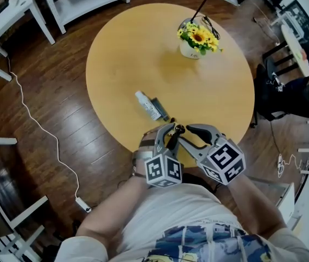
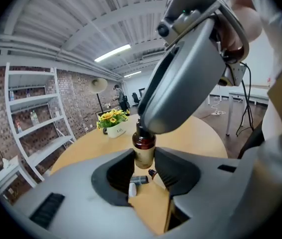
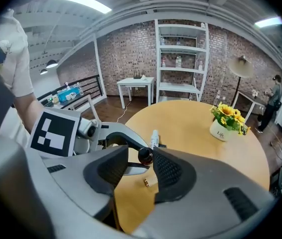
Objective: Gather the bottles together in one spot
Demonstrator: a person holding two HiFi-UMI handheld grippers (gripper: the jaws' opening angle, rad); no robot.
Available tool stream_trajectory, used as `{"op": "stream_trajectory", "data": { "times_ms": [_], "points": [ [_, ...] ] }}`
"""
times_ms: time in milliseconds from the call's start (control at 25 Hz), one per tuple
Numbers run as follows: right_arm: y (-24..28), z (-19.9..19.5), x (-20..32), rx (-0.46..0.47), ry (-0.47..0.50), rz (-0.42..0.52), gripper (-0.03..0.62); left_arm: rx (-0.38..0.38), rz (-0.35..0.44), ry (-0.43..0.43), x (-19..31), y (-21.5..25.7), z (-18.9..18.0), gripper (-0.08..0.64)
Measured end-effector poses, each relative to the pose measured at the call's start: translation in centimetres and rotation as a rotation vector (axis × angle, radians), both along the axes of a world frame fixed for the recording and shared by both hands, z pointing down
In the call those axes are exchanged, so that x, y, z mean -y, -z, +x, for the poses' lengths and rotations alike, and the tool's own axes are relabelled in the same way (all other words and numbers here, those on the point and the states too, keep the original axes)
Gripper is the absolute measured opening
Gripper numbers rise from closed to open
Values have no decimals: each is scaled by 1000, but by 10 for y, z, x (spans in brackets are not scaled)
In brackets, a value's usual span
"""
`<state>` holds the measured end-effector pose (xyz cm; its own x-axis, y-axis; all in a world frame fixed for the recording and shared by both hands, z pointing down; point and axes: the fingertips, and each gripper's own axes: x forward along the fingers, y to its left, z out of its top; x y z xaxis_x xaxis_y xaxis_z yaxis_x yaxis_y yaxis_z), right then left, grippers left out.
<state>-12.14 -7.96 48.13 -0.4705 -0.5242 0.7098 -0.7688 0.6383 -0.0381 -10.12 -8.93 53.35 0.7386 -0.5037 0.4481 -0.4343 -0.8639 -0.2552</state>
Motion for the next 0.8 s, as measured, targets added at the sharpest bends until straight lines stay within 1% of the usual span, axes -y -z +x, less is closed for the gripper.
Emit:
{"op": "stream_trajectory", "data": {
  "times_ms": [120,160,240,400,520,720,800],
  "points": [
    [-2,8,-1,-25,4,3,136,23,34,-20,-5,3,11,127],
    [-3,12,-1,-39,5,6,98,28,36,-23,-7,4,14,127],
    [-2,18,-2,-57,15,13,67,39,38,-24,-9,7,19,128],
    [-2,30,-4,-99,79,35,69,76,50,-9,-11,9,31,127],
    [-2,43,-6,-134,171,53,67,90,45,12,-10,10,43,127],
    [7,77,-4,-147,395,51,66,69,17,54,-8,20,71,133],
    [10,95,7,-186,471,67,64,68,10,91,-2,25,74,132]
  ]
}}
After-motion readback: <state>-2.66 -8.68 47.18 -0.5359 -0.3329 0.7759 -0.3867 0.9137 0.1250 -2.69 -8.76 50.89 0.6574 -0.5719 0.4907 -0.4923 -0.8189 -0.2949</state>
